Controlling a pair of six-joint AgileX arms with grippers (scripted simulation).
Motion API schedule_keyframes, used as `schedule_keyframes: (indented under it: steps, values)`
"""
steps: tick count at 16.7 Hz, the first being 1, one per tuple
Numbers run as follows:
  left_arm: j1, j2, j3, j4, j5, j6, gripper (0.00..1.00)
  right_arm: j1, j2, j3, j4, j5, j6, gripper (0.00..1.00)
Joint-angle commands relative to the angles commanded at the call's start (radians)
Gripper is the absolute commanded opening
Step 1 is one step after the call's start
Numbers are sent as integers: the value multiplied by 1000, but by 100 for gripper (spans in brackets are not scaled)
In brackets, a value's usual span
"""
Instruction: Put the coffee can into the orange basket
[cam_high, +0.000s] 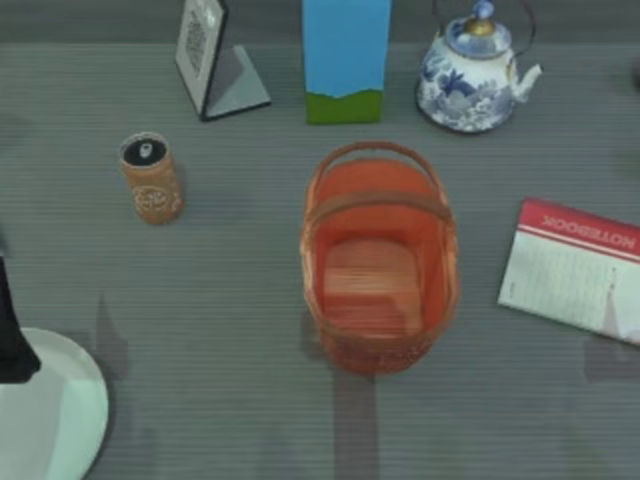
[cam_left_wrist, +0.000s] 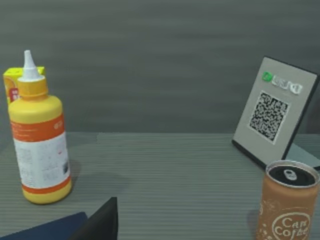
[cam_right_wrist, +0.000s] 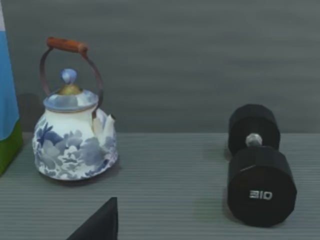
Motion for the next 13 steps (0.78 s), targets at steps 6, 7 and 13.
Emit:
schedule_keyframes:
  steps: [6, 7, 13]
  values:
    - [-19, 100, 89, -94, 8, 31, 100, 0, 0, 0, 0, 0, 0, 100]
    - [-29, 151, 134, -138, 12, 47, 100, 0, 0, 0, 0, 0, 0, 100]
    - [-105, 634, 571, -501, 42, 182, 100, 0, 0, 0, 0, 0, 0, 100]
